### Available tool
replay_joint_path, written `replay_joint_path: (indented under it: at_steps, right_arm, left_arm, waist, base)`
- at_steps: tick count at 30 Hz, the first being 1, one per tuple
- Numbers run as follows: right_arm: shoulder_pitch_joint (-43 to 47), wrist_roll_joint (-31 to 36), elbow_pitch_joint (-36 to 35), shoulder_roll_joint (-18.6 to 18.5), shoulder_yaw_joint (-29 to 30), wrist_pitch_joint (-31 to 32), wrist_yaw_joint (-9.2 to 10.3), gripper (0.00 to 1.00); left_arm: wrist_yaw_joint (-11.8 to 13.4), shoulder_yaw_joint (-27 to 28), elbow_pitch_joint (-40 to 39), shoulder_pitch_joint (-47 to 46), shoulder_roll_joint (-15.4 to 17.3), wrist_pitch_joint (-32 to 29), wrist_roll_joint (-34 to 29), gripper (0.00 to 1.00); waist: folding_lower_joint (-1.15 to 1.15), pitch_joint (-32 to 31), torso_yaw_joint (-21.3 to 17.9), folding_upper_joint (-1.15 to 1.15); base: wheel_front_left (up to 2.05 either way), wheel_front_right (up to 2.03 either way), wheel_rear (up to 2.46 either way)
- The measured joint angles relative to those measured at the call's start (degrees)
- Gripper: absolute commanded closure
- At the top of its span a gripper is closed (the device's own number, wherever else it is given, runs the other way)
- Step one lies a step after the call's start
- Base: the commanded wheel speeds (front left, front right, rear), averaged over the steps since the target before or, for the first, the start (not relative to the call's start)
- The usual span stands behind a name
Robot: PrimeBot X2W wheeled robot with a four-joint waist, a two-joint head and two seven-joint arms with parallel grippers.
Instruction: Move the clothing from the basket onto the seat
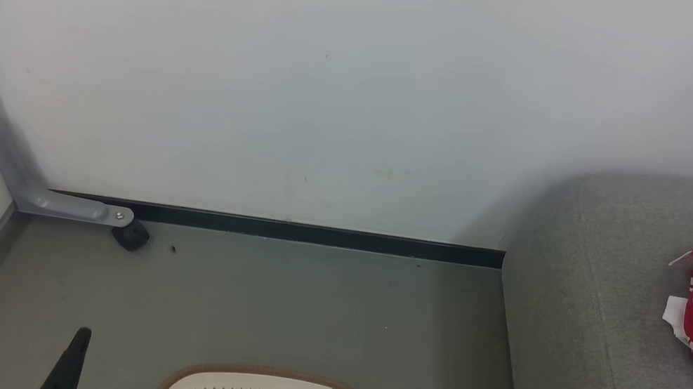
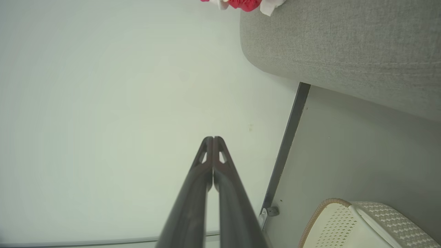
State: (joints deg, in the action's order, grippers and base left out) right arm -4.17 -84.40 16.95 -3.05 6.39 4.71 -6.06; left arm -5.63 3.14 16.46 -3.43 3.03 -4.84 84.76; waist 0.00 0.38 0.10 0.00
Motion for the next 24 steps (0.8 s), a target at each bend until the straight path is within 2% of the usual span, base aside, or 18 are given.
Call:
replay_joint_path:
  at_steps: [9, 24]
  right_arm:
    - [-0.1, -6.8, 0.2, 0.5, 1.4, 1.8, -0.52, 1.0]
    - [-0.1, -6.9, 0.2, 0.6, 1.5, 1.8, -0.52, 1.0]
  left_arm:
    - [-1.1, 1.8, 0.6, -0.8, -0.6, -1.5, 6.0, 1.0]
    - [-1.4, 1.8, 0.7, -1.0, -0.8, -1.6, 6.9, 1.0]
  waist:
    - [0.0, -0.3, -0.1, 0.0]
    - [0.0, -0.3, -0.1, 0.0]
  base:
    - [0.0, 0.0, 0.0]
    - [0.0, 0.0, 0.0]
